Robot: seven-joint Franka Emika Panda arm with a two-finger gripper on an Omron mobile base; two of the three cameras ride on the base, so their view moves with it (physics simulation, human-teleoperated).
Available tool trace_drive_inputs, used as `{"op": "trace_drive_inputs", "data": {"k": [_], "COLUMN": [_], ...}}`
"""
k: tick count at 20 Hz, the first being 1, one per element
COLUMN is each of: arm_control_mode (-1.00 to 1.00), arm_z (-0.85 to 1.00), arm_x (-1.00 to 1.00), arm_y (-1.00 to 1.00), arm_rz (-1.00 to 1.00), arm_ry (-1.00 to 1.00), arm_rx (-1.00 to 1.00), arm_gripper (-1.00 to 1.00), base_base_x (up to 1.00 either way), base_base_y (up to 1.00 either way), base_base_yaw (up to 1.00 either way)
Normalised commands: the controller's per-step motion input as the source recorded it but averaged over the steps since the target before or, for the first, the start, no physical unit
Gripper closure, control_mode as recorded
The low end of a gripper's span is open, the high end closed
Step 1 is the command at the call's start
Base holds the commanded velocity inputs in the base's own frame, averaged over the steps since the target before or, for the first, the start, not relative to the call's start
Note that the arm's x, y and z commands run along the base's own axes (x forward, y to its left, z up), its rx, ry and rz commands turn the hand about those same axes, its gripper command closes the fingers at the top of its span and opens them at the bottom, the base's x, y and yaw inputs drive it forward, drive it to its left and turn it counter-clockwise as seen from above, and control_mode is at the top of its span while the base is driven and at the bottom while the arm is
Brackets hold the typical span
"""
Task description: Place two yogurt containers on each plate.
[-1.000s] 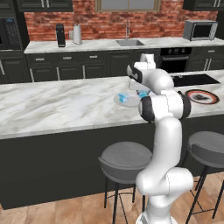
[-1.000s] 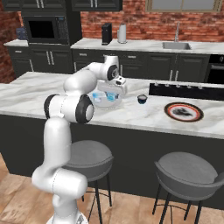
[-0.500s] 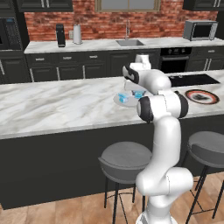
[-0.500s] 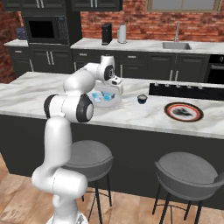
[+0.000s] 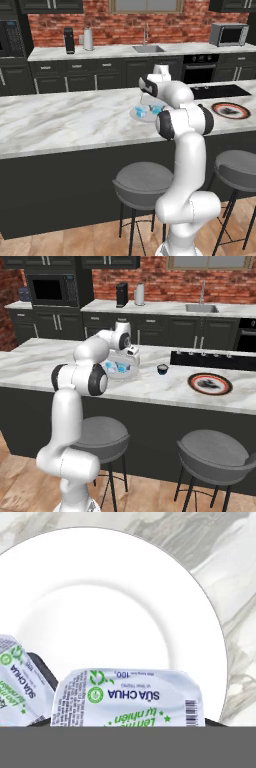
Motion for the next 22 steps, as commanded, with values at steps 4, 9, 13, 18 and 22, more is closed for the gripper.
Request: {"op": "trace_drive_inputs", "data": {"k": [4,9,13,18,22], "arm_control_mode": [-1.00,-1.00,-1.00,-1.00,-1.00], "arm_z": [-0.15,-0.15,-0.02,0.11,0.30], "arm_x": [0.05,0.02,0.00,0.00,0.00], "arm_y": [0.00,0.00,0.00,0.00,0.00], "arm_rz": [0.00,0.00,0.00,-0.02,-0.04], "arm_ry": [0.00,0.00,0.00,0.00,0.00], "arm_rx": [0.00,0.00,0.03,0.04,0.03], "arm_gripper": [-1.00,-1.00,-1.00,-1.00,-1.00], "base_base_x": [0.00,0.00,0.00,0.00,0.00], "base_base_y": [0.00,0.00,0.00,0.00,0.00], "base_base_yaw": [0.00,0.00,0.00,0.00,0.00]}}
